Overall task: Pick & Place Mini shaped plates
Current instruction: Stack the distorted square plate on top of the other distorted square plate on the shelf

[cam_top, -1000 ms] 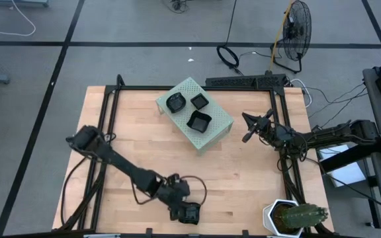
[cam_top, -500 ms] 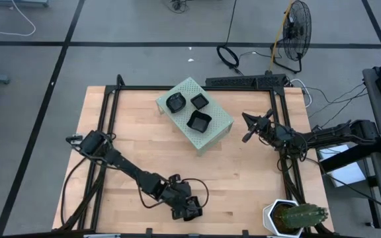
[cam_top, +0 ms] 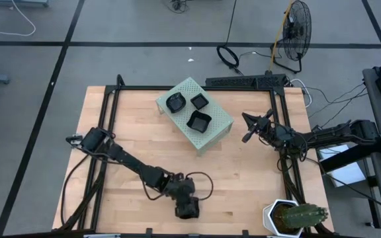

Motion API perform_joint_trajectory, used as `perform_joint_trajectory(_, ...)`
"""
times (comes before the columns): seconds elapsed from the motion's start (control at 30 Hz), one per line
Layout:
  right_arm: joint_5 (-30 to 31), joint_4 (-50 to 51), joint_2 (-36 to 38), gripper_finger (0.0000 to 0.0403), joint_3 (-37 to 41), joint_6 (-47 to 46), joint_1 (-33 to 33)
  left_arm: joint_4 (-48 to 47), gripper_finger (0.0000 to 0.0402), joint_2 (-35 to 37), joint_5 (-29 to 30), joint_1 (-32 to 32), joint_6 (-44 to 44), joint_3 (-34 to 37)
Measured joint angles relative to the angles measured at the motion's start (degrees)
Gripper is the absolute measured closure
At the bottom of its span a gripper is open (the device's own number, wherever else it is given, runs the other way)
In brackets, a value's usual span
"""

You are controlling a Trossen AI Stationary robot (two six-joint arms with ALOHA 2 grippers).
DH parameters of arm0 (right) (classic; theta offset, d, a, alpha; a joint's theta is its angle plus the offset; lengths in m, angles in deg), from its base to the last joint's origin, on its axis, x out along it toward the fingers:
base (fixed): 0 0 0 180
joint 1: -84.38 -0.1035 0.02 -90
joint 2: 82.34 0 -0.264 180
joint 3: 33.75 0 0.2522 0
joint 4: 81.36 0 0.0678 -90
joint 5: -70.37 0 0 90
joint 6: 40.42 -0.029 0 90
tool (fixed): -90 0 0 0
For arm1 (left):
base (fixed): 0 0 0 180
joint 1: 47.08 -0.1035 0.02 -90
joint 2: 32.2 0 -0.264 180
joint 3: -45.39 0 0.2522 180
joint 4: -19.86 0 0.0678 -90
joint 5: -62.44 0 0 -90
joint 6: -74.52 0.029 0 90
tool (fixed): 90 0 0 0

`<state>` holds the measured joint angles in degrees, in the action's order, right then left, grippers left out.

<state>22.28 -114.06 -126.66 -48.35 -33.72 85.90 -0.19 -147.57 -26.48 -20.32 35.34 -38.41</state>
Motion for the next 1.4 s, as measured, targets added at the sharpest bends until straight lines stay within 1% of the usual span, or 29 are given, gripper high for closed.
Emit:
perform_joint_trajectory(0.13,-0.02,-0.02,0.0,0.0399,-0.02,0.0,-0.02,2.29,0.0397,2.68,-2.62,-1.81,1.49,0.02)
perform_joint_trajectory(0.23,0.0,-0.02,0.0,0.0399,-0.02,0.0,-0.02,2.02,0.0395,7.01,-0.61,-3.38,4.45,0.02)
perform_joint_trajectory(0.3,0.0,-0.12,-0.02,0.0399,-0.02,0.0,-0.02,1.25,0.0398,10.74,2.73,-4.78,5.58,0.02)
perform_joint_trajectory(0.37,0.0,-0.1,0.01,0.0399,0.0,0.0,-0.01,1.6,0.0396,15.19,7.71,-6.57,4.84,0.02)
perform_joint_trajectory(0.47,0.0,-0.04,0.0,0.0399,-0.01,0.0,-0.02,1.71,0.0393,22.0,19.74,-9.62,2.98,0.02)
perform_joint_trajectory(0.6,0.0,0.0,-0.02,0.0399,-0.02,0.0,0.0,0.44,0.0397,28.11,35.27,-13.88,2.67,-0.04)
perform_joint_trajectory(0.67,-0.02,-0.02,-0.02,0.0399,-0.01,0.0,0.0,-0.54,0.0394,29.86,41.07,-15.99,2.64,-0.04)
perform_joint_trajectory(0.73,0.0,0.0,-0.02,0.0399,-0.02,0.0,-0.02,-0.5,0.0395,30.16,44.47,-18.26,2.09,-0.04)
perform_joint_trajectory(0.8,-0.01,0.0,-0.02,0.0399,-0.02,0.0,0.0,-0.49,0.0398,29.81,45.28,-20.46,0.35,-0.02)
perform_joint_trajectory(0.9,-0.02,0.02,-0.02,0.0399,0.0,0.0,-0.02,1.38,0.0393,27.45,44.61,-23.3,-1.61,-0.09)
perform_joint_trajectory(1.03,0.0,-0.02,-0.02,0.0399,-0.02,0.0,-0.02,0.44,0.0394,23.74,43.78,-25.43,-2.99,0.07)
perform_joint_trajectory(1.13,-0.02,0.0,-0.02,0.0399,-0.01,0.0,-0.01,1.02,0.0397,22.01,43.85,-25.97,-3.36,0.04)
perform_joint_trajectory(1.23,0.0,-0.02,0.0,0.0399,0.0,0.0,0.0,0.6,0.0386,20.66,43.74,-26.28,-3.2,0.02)
perform_joint_trajectory(1.33,0.0,-0.02,0.0,0.0399,0.0,0.0,-0.02,0.71,0.038,20.5,43.53,-26.29,-0.96,0.02)
perform_joint_trajectory(1.4,0.0,0.0,-0.01,0.0399,0.0,0.0,-0.01,0.62,0.0379,20.51,42.2,-26.26,0.89,0.02)
